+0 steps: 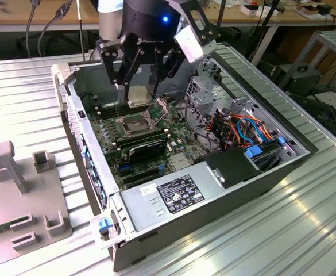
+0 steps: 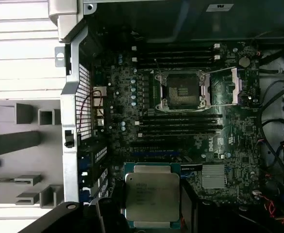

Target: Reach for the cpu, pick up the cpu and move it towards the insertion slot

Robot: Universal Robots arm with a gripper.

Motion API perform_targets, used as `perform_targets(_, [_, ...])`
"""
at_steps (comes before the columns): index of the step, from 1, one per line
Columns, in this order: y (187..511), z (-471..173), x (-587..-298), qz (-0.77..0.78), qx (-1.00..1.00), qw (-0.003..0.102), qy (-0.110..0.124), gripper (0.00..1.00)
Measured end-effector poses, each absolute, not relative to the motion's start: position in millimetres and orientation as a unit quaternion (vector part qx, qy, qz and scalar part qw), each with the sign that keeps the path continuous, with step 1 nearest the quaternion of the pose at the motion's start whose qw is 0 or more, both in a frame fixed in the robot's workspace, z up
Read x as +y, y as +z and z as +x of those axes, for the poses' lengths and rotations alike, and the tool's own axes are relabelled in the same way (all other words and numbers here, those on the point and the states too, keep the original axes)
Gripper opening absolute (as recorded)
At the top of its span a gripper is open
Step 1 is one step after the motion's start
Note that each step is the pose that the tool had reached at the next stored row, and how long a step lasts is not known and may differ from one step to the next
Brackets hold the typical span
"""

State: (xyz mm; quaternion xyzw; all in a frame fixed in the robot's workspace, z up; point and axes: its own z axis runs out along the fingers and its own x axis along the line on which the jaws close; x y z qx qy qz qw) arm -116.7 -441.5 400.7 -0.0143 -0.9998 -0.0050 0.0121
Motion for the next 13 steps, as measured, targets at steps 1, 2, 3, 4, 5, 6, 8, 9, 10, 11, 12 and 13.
perform_targets(1, [400.7,-112.0,-441.4,-0.014,-1.000,0.012,-0.005,0.55])
perform_targets(2, [400.7,-108.0,-441.3,-0.014,-1.000,0.012,-0.005,0.55])
perform_targets(3, [400.7,-105.1,-441.3,-0.014,-1.000,0.012,-0.005,0.55])
perform_targets(4, [400.6,-99.3,-441.3,-0.014,-1.000,0.012,-0.005,0.55])
perform_targets(5, [400.5,-96.5,-441.2,-0.014,-1.000,0.012,-0.005,0.55])
perform_targets(6, [400.5,-92.9,-441.2,-0.014,-1.000,0.012,-0.005,0.55])
perform_targets(8, [400.6,-92.3,-441.3,-0.014,-1.000,0.012,-0.005,0.55])
perform_targets(9, [400.6,-92.3,-441.3,-0.014,-1.000,0.012,-0.005,0.55])
perform_targets(10, [400.6,-91.7,-441.2,-0.014,-1.000,0.012,-0.005,0.55])
perform_targets(11, [400.6,-91.0,-441.2,-0.014,-1.000,0.012,-0.005,0.55])
perform_targets(12, [400.6,-91.0,-441.2,-0.014,-1.000,0.012,-0.005,0.55])
perform_targets(13, [400.6,-90.9,-441.2,-0.014,-1.000,0.012,-0.005,0.55])
